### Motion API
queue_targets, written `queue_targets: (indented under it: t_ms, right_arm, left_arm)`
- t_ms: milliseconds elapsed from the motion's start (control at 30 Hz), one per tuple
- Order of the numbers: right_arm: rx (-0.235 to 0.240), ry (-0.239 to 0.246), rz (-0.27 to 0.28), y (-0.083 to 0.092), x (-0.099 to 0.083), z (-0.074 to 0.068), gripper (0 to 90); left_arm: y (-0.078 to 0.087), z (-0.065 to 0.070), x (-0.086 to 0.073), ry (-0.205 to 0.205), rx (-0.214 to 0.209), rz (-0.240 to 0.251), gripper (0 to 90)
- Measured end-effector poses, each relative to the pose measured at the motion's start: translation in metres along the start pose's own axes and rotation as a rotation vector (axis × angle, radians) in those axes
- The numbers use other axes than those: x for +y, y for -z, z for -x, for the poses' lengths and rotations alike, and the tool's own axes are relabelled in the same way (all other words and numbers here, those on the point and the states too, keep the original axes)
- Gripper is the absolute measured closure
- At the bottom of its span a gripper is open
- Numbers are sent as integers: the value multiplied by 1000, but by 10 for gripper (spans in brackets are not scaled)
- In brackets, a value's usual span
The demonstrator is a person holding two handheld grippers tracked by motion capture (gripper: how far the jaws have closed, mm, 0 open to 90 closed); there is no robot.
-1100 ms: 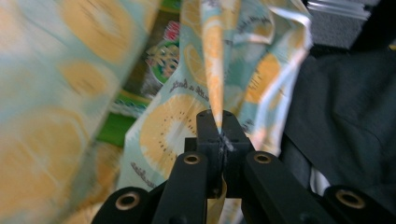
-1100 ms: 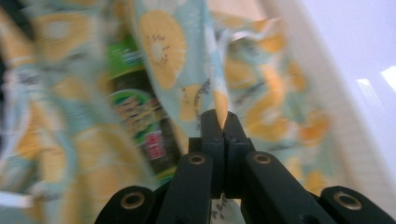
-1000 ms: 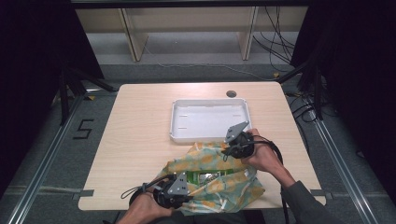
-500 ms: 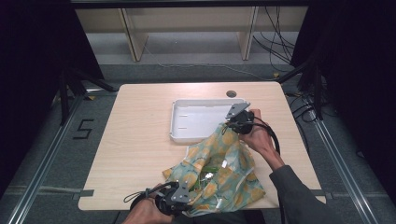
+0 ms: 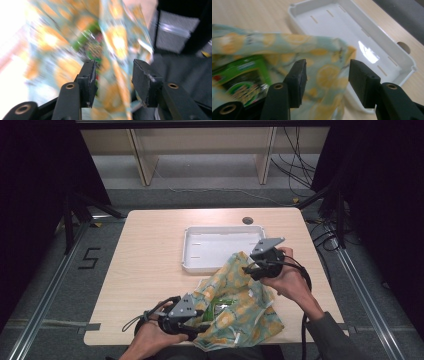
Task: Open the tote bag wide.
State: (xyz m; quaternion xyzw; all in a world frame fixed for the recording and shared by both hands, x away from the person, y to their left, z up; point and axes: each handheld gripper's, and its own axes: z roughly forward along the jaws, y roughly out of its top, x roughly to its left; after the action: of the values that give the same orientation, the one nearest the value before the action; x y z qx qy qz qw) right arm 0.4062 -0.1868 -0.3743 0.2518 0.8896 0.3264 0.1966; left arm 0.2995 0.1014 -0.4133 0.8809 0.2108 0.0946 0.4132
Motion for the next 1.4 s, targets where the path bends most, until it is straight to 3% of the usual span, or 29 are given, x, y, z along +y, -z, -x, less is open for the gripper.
queue_targets:
  t_ms: [67, 100, 167, 200, 233, 300, 367, 400, 433, 500, 600, 633, 667, 767, 800, 833, 867, 900, 933, 1067, 1100, 1167, 1233, 1267, 1300, 1333, 1400]
  right_arm:
    - [58, -16, 13, 10, -6, -10, 485]
    - [83, -14, 24, 13, -9, -14, 483]
    - [177, -21, 35, 19, -13, -22, 470]
    - [177, -21, 35, 19, -13, -22, 470]
    - [244, 2, 40, 19, -17, -32, 455]
    - [293, 26, 40, 15, -18, -44, 436]
    - [315, 38, 28, 11, -18, -49, 431]
    - [360, 96, 11, 1, -17, -58, 423]
    - [368, 109, 4, -3, -17, -61, 418]
    - [391, 117, -28, -12, -17, -66, 408]
    - [418, 149, -43, -23, -19, -67, 399]
    - [450, 157, -73, -30, -21, -70, 402]
    - [452, 143, -98, -32, -23, -71, 405]
    - [465, 152, -134, -35, -26, -73, 470]
    - [492, 173, -160, -35, -30, -73, 611]
    - [492, 173, -160, -35, -30, -73, 611]
    - [529, 210, -195, -34, -36, -74, 751]
    - [529, 210, -195, -34, -36, -74, 751]
    - [564, 222, -223, -32, -45, -76, 871]
    - [576, 248, -269, -27, -66, -82, 900]
    - [567, 231, -282, -25, -70, -84, 900]
    - [561, 230, -254, -20, -74, -84, 900]
    - [524, 167, -212, -13, -73, -82, 766]
    - [490, 169, -179, -11, -71, -79, 699]
    - [490, 169, -179, -11, -71, -79, 699]
    - [438, 133, -146, -9, -65, -76, 568]
    - [405, 151, -99, -13, -58, -73, 497]
  left_arm:
    - [2, -8, 9, 2, 42, 6, 493]
    - [2, -8, 9, 2, 42, 6, 486]
    - [-5, -24, 16, 30, 136, -27, 458]
    - [-5, -24, 16, 30, 136, -27, 447]
    - [-10, -31, 18, 69, 140, -35, 431]
    - [-27, -43, 19, 110, 150, -88, 389]
    - [-32, -46, 18, 134, 132, -102, 368]
    - [-41, -52, 17, 156, 107, -117, 363]
    - [-45, -54, 17, 166, 100, -123, 357]
    - [-50, -59, 15, 197, 59, -118, 354]
    - [-54, -61, 15, 211, 55, -116, 365]
    - [-55, -63, 15, 205, 50, -130, 378]
    - [-59, -66, 15, 217, 44, -125, 402]
    - [-62, -70, 15, 194, 48, -123, 595]
    - [-65, -73, 14, 177, 65, -120, 690]
    - [-65, -73, 14, 177, 65, -120, 733]
    - [-67, -74, 13, 181, 75, -127, 781]
    - [-67, -78, 12, 164, 77, -141, 781]
    - [-68, -80, 11, 167, 88, -144, 831]
    - [-67, -92, 6, 202, 105, -130, 858]
    - [-66, -94, 6, 202, 103, -130, 858]
    - [-64, -96, 6, 203, 101, -130, 860]
    - [-64, -96, 6, 206, 100, -125, 860]
    - [-64, -95, 6, 207, 104, -121, 860]
    - [-64, -95, 6, 207, 104, -121, 860]
    - [-64, -95, 6, 203, 99, -123, 860]
    - [-65, -95, 7, 215, 91, -126, 860]
